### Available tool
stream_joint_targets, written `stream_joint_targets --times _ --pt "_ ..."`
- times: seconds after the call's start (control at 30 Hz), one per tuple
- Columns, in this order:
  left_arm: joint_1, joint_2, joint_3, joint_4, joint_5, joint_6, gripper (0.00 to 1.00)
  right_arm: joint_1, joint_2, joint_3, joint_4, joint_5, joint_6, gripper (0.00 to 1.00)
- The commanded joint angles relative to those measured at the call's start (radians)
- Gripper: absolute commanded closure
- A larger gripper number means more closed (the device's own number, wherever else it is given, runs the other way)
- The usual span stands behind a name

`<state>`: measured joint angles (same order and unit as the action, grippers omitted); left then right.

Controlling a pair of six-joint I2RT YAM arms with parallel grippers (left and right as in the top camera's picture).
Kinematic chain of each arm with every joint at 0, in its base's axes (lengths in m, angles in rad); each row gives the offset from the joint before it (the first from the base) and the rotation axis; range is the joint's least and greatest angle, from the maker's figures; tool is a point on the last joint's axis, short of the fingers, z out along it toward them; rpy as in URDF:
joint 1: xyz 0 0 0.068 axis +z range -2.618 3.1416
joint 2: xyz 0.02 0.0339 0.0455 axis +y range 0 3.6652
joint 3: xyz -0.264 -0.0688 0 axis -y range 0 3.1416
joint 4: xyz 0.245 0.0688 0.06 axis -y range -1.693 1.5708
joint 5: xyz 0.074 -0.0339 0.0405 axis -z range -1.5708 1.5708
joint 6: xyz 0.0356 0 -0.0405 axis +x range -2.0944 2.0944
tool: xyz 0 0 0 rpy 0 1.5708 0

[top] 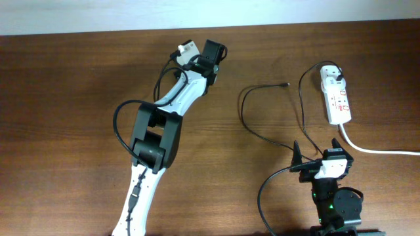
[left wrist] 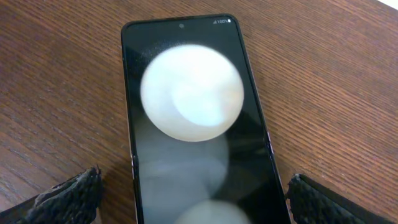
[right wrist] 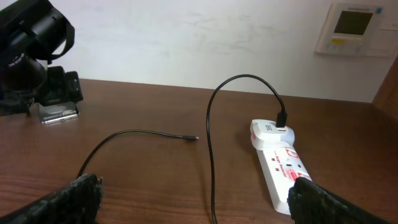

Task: Plug charger to phone and switch on socket
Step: 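Lower the left gripper onto the phone and close on its sides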

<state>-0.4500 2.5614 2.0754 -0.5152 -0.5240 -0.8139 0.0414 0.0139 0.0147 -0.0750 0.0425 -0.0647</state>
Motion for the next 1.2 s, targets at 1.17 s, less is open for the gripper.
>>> stream_joint_targets --times 1.17 --pt "0.114 0.105 0.314 -0.511 0.327 0.293 0.01 -0.003 -0.01 -0.009 -0.003 -0.006 -0.006 0.01"
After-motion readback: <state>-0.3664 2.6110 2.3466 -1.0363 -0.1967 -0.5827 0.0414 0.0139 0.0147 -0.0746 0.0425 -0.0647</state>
